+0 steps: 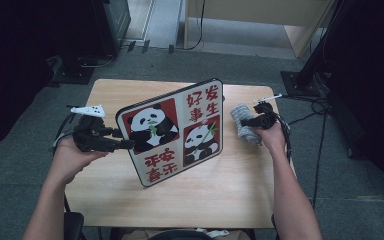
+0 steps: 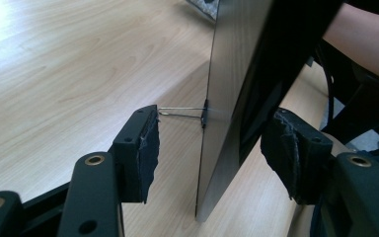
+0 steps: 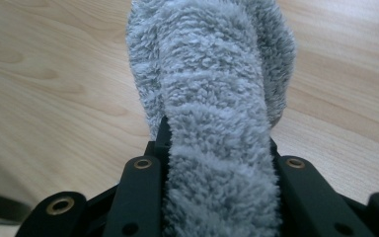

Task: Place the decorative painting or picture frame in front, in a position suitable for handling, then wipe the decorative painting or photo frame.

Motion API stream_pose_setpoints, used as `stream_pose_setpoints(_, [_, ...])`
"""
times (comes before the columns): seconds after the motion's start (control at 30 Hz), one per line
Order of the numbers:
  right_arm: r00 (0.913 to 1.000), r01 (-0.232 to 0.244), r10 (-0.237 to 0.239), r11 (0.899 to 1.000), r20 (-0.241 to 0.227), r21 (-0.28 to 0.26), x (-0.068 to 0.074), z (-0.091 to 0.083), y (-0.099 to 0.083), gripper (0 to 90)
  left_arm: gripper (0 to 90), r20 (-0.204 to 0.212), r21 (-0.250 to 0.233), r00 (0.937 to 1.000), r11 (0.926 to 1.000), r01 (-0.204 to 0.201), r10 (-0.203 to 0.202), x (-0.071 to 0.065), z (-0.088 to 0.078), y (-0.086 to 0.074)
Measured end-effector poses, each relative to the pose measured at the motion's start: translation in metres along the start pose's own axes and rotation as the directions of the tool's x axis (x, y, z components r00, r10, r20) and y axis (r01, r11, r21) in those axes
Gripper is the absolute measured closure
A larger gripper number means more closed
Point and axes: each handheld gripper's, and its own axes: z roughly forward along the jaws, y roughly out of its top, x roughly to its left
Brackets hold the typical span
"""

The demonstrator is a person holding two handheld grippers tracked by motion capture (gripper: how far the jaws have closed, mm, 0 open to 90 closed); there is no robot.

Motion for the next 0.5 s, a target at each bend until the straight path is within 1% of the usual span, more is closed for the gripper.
stream_pose_setpoints(0.03, [0.9999, 0.009, -0.009, 1.000, -0.009, 0.003, 0.002, -0.004, 0.001, 68.4, 40.6, 0.001, 0.004, 1.0000, 1.0000, -0.003, 0.003, -0.001, 0.002, 0.000])
stream_pose_setpoints(0.07, [0.9997, 0.022, -0.022, 1.000, -0.012, -0.002, 0.005, -0.007, 0.003, 68.3, 40.9, -0.001, 0.007, 0.9999, 0.9999, -0.011, 0.011, -0.001, 0.003, 0.000])
stream_pose_setpoints(0.13, [0.9986, 0.040, -0.040, 0.999, -0.033, -0.012, 0.010, -0.016, 0.005, 68.1, 41.8, -0.004, 0.014, 0.9997, 0.9996, -0.024, 0.024, -0.003, 0.008, 0.001])
stream_pose_setpoints(0.17, [0.9986, 0.040, -0.040, 0.999, -0.033, -0.012, 0.010, -0.016, 0.005, 68.1, 42.9, -0.004, 0.014, 0.9997, 0.9996, -0.024, 0.024, -0.003, 0.008, 0.001])
stream_pose_setpoints(0.2, [0.9977, 0.049, -0.050, 0.999, -0.047, -0.022, 0.014, -0.021, 0.006, 67.8, 42.9, -0.002, 0.012, 0.9998, 0.9997, -0.022, 0.022, -0.003, 0.009, 0.001])
stream_pose_setpoints(0.23, [0.9973, 0.050, -0.052, 0.998, -0.052, -0.026, 0.016, -0.024, 0.007, 67.8, 45.1, 0.004, 0.010, 0.9998, 0.9997, -0.020, 0.020, -0.003, 0.010, 0.001])
stream_pose_setpoints(0.27, [0.9970, 0.056, -0.057, 0.998, -0.053, -0.030, 0.019, -0.026, 0.007, 67.8, 46.3, -0.001, 0.014, 0.9997, 0.9996, -0.024, 0.024, -0.003, 0.011, 0.001])
stream_pose_setpoints(0.37, [0.9948, 0.077, -0.078, 0.997, -0.064, -0.029, 0.024, -0.032, 0.008, 67.9, 45.1, -0.010, 0.011, 0.9998, 0.9998, -0.019, 0.019, -0.001, 0.015, 0.000])
stream_pose_setpoints(0.4, [0.9947, 0.076, -0.078, 0.997, -0.068, -0.031, 0.026, -0.035, 0.009, 67.9, 44.4, -0.015, 0.016, 0.9995, 0.9995, -0.026, 0.027, -0.001, 0.016, 0.000])
stream_pose_setpoints(0.47, [0.9941, 0.078, -0.080, 0.997, -0.073, -0.025, 0.030, -0.040, 0.012, 67.9, 45.3, -0.010, 0.014, 0.9997, 0.9997, -0.022, 0.022, 0.000, 0.018, -0.002])
stream_pose_setpoints(0.5, [0.9938, 0.079, -0.081, 0.997, -0.077, -0.025, 0.032, -0.043, 0.013, 67.9, 46.3, 0.000, 0.010, 0.9999, 0.9998, -0.016, 0.016, 0.002, 0.019, -0.003])
